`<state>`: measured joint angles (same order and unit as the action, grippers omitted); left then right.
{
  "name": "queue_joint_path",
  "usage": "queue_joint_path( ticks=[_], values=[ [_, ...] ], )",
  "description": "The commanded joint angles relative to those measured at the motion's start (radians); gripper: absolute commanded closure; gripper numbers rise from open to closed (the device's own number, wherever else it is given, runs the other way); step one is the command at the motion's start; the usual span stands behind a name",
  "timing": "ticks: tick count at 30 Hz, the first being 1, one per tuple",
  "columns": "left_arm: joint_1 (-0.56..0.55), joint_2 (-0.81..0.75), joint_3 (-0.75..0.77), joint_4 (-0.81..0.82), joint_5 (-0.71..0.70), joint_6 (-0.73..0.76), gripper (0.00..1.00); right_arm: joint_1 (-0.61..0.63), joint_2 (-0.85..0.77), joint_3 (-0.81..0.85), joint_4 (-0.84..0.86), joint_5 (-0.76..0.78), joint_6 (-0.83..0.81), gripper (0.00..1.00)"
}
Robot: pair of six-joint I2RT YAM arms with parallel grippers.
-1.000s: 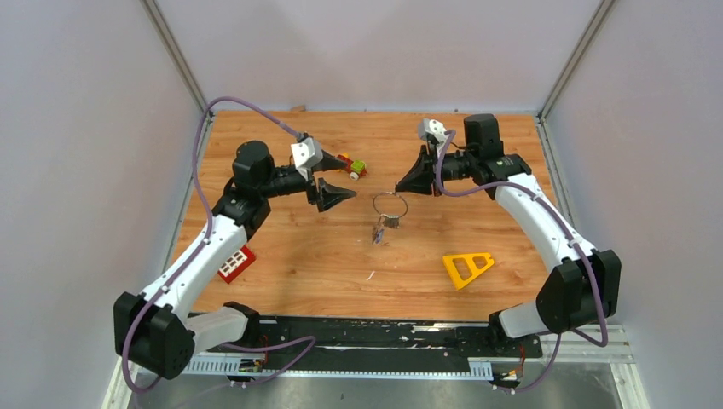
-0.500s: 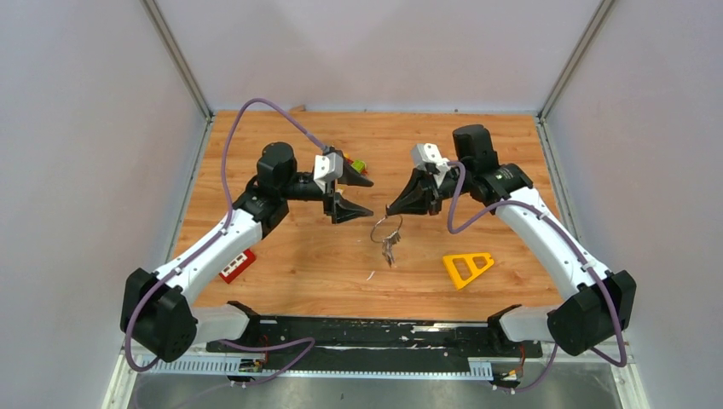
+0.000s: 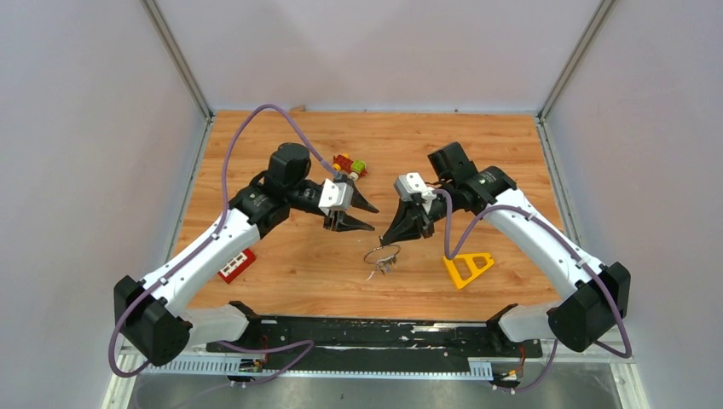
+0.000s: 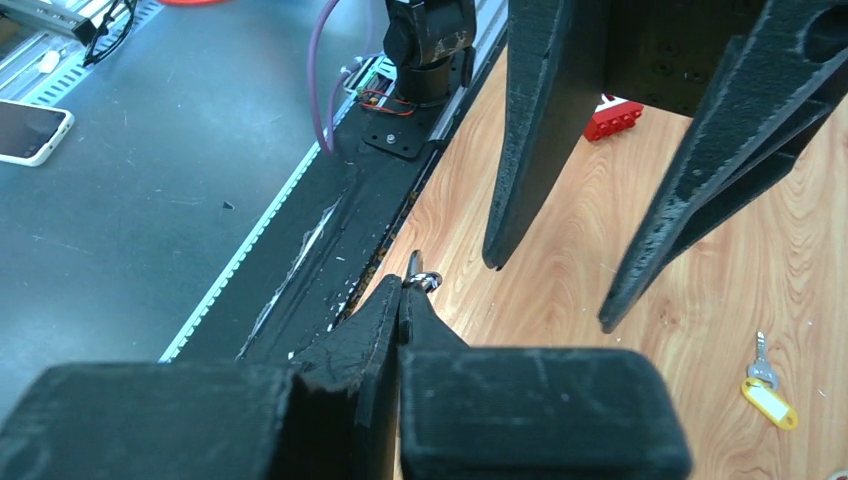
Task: Put the keys on the keyring
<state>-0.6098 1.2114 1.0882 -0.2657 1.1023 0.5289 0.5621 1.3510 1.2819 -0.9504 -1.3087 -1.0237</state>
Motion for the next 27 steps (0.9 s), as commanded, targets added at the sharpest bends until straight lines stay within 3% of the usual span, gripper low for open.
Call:
queue_joint_path(
  ticks=[1, 7, 18, 27],
  values=[
    [-0.029, -0.018, 0.049, -0.164, 0.03, 0.177, 0.53, 0.02, 0.005, 0.039, -0.015, -0.02, -0.065, 1.0],
    [-0.066, -0.016, 0.051, -0.265, 0.036, 0.304, 0.53, 0.037, 0.007, 0.034, -0.012, -0.003, -0.061, 1.0],
    [-0.105, 0.006, 0.059, -0.246, 0.03, 0.306, 0.53, 0.051, 0.003, 0.016, 0.018, 0.024, -0.037, 1.0],
    [-0.115, 0.009, 0.063, -0.228, 0.026, 0.276, 0.65, 0.053, 0.002, 0.007, 0.033, 0.041, -0.028, 1.0]
  ],
)
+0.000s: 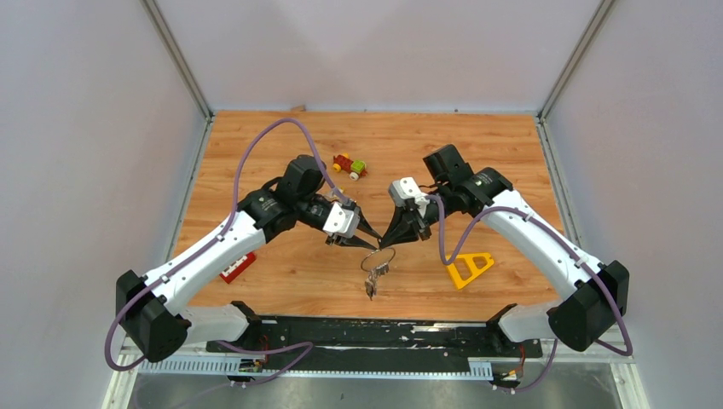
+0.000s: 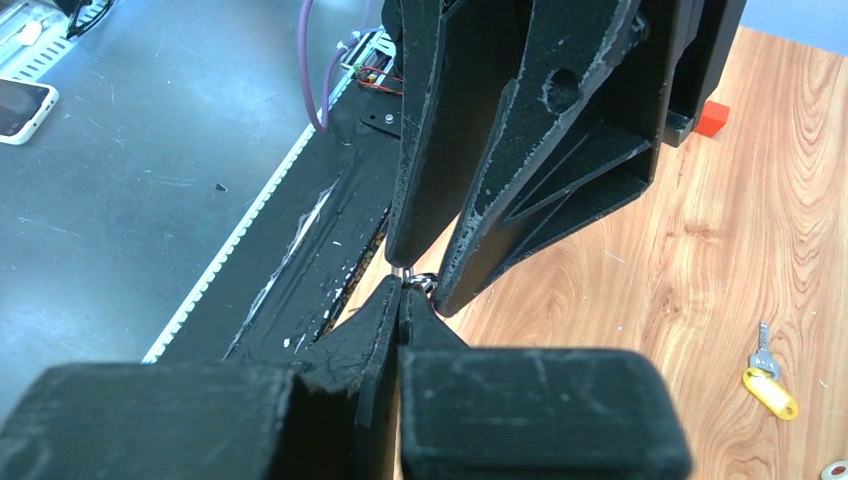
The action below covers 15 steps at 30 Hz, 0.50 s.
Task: Put the keys on the keyring
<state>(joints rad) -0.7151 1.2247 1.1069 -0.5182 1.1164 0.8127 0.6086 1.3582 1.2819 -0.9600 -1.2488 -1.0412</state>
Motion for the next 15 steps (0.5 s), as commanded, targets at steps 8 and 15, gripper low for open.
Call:
queue_joint_path(
  ticks=[8, 15],
  values=[
    [-0.01, -0.006, 0.044, 0.03, 0.014, -0.013, 0.73, 0.008, -0.004, 0.002, 0.05, -0.009, -0.001, 1.0],
    [-0.016, -0.009, 0.04, 0.032, 0.008, -0.018, 0.84, 0.007, -0.006, 0.0, 0.07, 0.007, 0.02, 1.0]
  ],
)
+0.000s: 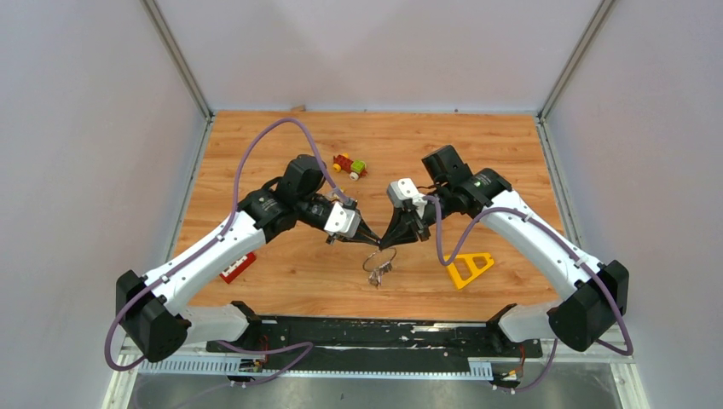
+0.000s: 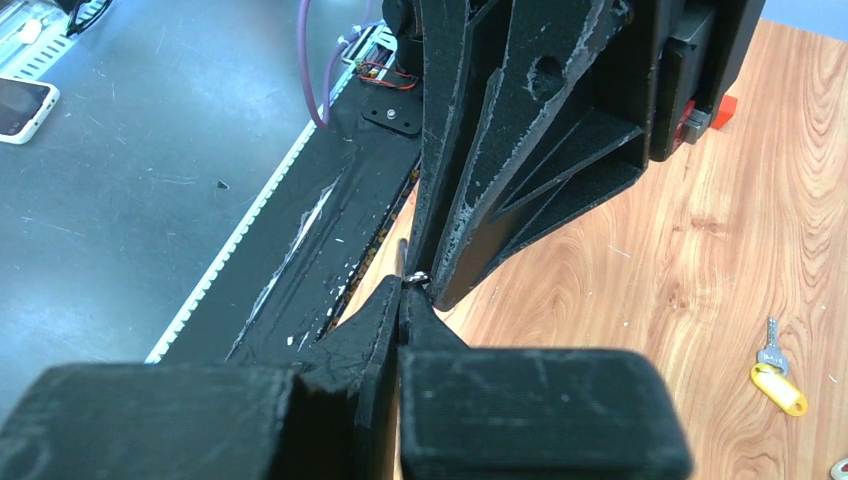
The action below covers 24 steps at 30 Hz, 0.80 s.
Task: Put the keys on the keyring
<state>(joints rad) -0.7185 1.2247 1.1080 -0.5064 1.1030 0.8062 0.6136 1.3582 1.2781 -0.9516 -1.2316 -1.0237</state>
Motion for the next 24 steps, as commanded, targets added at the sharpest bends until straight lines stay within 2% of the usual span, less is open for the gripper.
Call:
queue_joint_path(
  ticks=[1, 10, 24],
  values=[
    [-0.012, -0.011, 0.036, 0.021, 0.02, -0.012, 0.86, 0.002, -0.005, 0.003, 0.064, -0.008, 0.005, 1.0],
    [-0.013, -0.028, 0.014, 0.071, 0.005, -0.065, 1.0, 0.002, -0.002, -0.001, 0.105, 0.026, 0.06, 1.0],
    [-0.013, -0.057, -0.04, 0.202, -0.114, -0.278, 1.0, -0.015, -0.026, -0.031, 0.252, 0.118, 0.219, 0.97]
  ],
)
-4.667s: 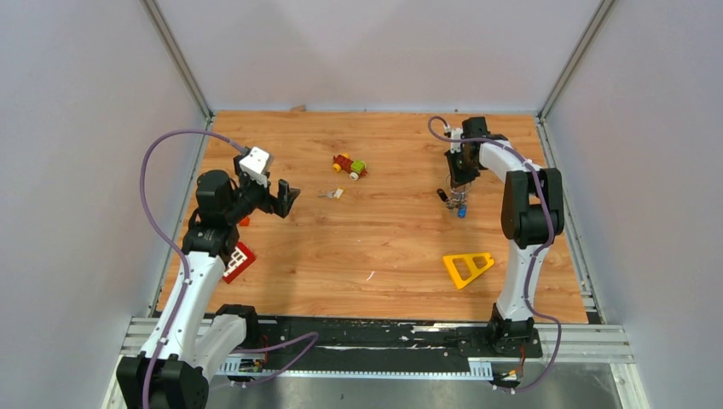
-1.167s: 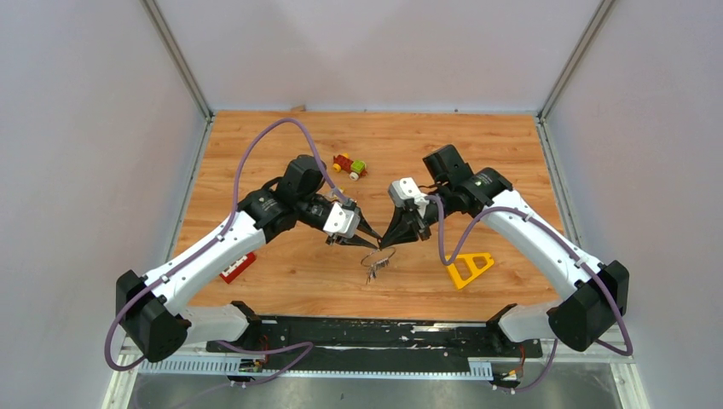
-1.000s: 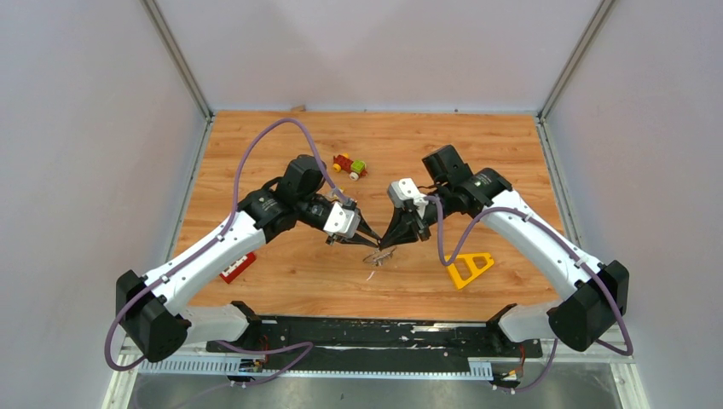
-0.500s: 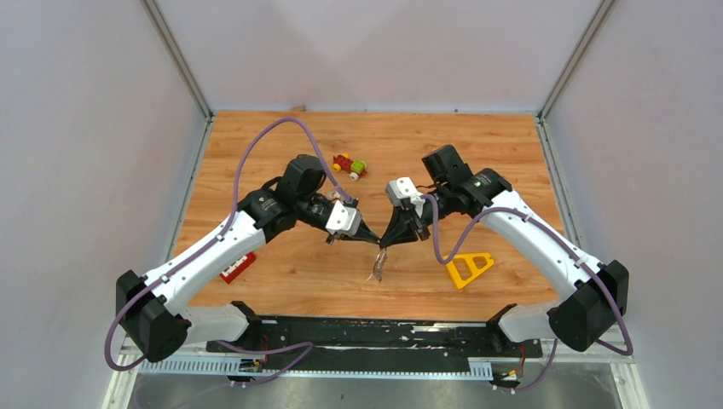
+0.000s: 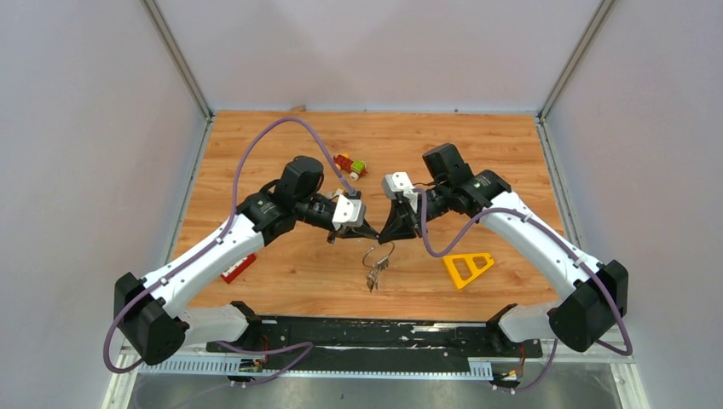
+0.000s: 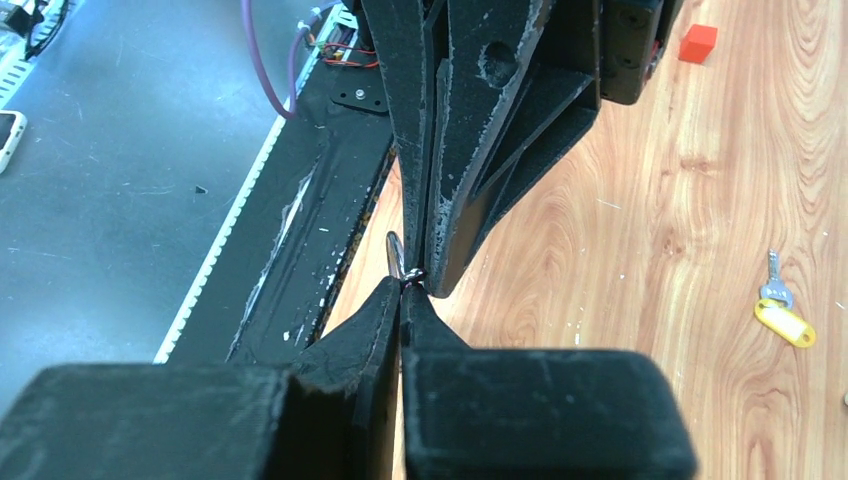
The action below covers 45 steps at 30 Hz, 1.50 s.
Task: Put the keys on the keyring
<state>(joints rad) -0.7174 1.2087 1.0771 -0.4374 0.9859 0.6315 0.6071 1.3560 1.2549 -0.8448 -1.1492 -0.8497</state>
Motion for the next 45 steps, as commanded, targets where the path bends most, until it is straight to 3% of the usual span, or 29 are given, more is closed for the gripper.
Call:
queue_joint_path(
  ticks=[1, 16, 28, 33, 45],
  values=[
    [-0.014, -0.044, -0.016, 0.145, -0.008, -0.121, 1.0, -0.009, -0.027, -0.011, 0.152, 0.039, 0.051, 0.97],
    [-0.014, -0.094, -0.108, 0.298, -0.129, -0.267, 1.0, -0.025, -0.057, -0.042, 0.207, 0.109, 0.09, 0.76],
    [-0.003, -0.117, -0.118, 0.348, -0.217, -0.378, 1.0, -0.033, -0.132, -0.092, 0.26, 0.16, 0.123, 0.74],
    [-0.002, -0.122, -0.129, 0.387, -0.25, -0.45, 1.0, -0.033, -0.195, -0.148, 0.324, 0.182, 0.147, 0.79],
    [-0.002, -0.1, -0.14, 0.433, -0.221, -0.505, 1.0, -0.033, -0.186, -0.146, 0.403, 0.214, 0.227, 0.75]
  ],
)
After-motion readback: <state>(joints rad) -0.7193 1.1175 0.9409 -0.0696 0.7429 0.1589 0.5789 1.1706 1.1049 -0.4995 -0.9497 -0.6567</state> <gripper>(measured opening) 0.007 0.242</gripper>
